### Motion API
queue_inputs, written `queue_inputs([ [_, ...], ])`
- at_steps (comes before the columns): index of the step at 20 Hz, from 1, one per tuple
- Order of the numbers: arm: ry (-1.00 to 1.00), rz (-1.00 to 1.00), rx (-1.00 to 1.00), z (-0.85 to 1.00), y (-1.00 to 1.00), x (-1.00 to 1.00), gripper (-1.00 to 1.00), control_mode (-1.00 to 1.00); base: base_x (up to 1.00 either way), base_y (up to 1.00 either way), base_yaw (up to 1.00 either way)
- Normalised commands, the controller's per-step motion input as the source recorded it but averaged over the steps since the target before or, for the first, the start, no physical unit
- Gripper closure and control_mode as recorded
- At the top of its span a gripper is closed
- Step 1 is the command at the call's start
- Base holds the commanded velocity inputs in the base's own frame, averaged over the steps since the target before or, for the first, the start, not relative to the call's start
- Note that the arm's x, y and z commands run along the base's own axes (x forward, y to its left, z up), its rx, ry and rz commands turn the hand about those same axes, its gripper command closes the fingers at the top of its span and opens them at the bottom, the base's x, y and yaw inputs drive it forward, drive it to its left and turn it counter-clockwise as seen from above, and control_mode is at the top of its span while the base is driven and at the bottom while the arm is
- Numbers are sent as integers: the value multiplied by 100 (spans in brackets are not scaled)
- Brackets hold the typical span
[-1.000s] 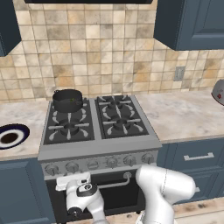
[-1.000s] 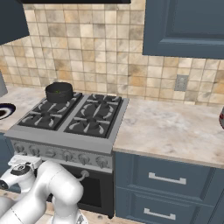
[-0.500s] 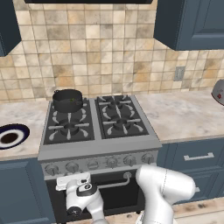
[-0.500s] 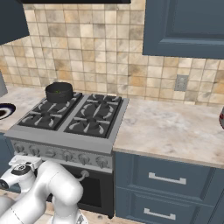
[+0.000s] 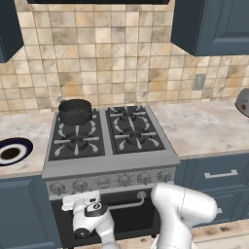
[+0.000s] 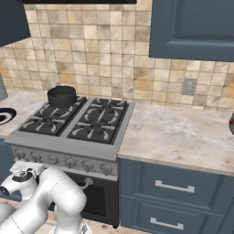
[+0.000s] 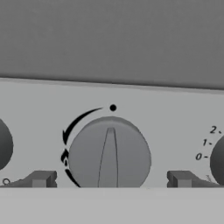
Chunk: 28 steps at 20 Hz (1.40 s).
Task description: Retrieve the frozen meat and place it in the pot on a burner. Then turn the burner on.
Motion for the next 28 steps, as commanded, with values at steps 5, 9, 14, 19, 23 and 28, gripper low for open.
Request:
queue_inputs([
  [5, -11, 0, 0, -7, 1, 11, -100, -100, 0, 0, 0],
  [9, -9, 0, 0, -35, 2, 6, -100, -100, 0, 0, 0],
  [14, -3, 0, 0, -56, 5, 1, -100, -100, 0, 0, 0],
  [19, -5, 0, 0, -31, 4, 2, -100, -100, 0, 0, 0],
  [23, -5, 0, 0, 0, 0, 1, -100, -100, 0, 0, 0],
  [28, -5, 0, 0, 0, 1, 2, 100, -100, 0, 0, 0],
])
